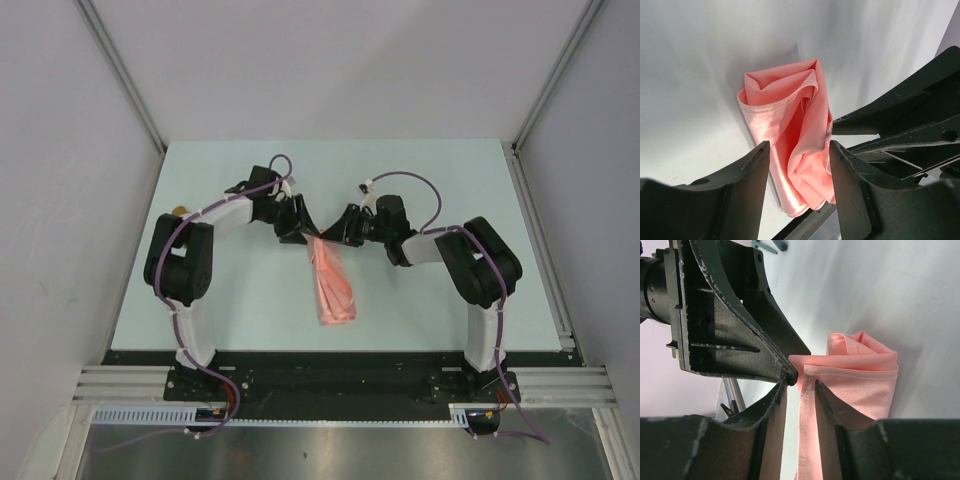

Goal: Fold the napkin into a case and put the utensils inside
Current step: Stuff the top corner of the smaller-rectangle-folded napkin into the folded napkin.

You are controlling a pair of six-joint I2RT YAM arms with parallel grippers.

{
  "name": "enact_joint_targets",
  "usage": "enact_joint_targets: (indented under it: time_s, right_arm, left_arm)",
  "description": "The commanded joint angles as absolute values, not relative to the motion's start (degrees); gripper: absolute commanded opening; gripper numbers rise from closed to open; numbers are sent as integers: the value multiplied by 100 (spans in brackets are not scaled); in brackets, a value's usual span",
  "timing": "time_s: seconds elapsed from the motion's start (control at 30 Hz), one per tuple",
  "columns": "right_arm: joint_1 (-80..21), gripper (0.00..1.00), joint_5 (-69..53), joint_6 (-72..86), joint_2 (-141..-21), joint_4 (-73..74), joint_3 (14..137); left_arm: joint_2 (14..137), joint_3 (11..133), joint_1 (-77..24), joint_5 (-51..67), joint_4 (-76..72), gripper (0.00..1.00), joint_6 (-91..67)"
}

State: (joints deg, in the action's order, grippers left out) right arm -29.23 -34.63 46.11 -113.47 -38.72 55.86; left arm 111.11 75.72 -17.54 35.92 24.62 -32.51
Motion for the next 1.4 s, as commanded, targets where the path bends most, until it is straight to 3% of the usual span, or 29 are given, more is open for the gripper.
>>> enact_joint_targets:
  time_s: [0.0, 0.2, 0.47, 0.63, 0.83, 0.93, 1.37]
  right_arm:
    - [-3155, 34, -3718, 4588, -11478, -4069, 5660]
    - [-3217, 34, -3744, 4605, -11549, -4166, 5625]
    - [-3199, 33, -3797, 4824, -11706, -4464, 5520]
    - [-3147, 27, -3920, 5246, -11935, -5192, 5344]
    - [-3050, 29, -3990, 5361, -12006, -5580, 5063]
    - [-3032, 33, -3999, 5414, -12023, -5774, 4914]
    - [-2980, 31, -4069, 5432, -12111, -5748, 5141]
  left_arm:
    - [10600, 7655, -1793, 4017, 2118, 57, -3419]
    - [10784, 7787, -1811, 4157, 2030, 60, -3542]
    - [11004, 7901, -1934, 4069, 1951, 56, -3665]
    - [11013, 7787, -1942, 4052, 1828, 49, -3753]
    - [10811, 7497, -1864, 3964, 1644, 54, -3779]
    - [10775, 7409, -1837, 3973, 1582, 54, -3797]
    - [10986, 7576, -1942, 3833, 1793, 51, -3665]
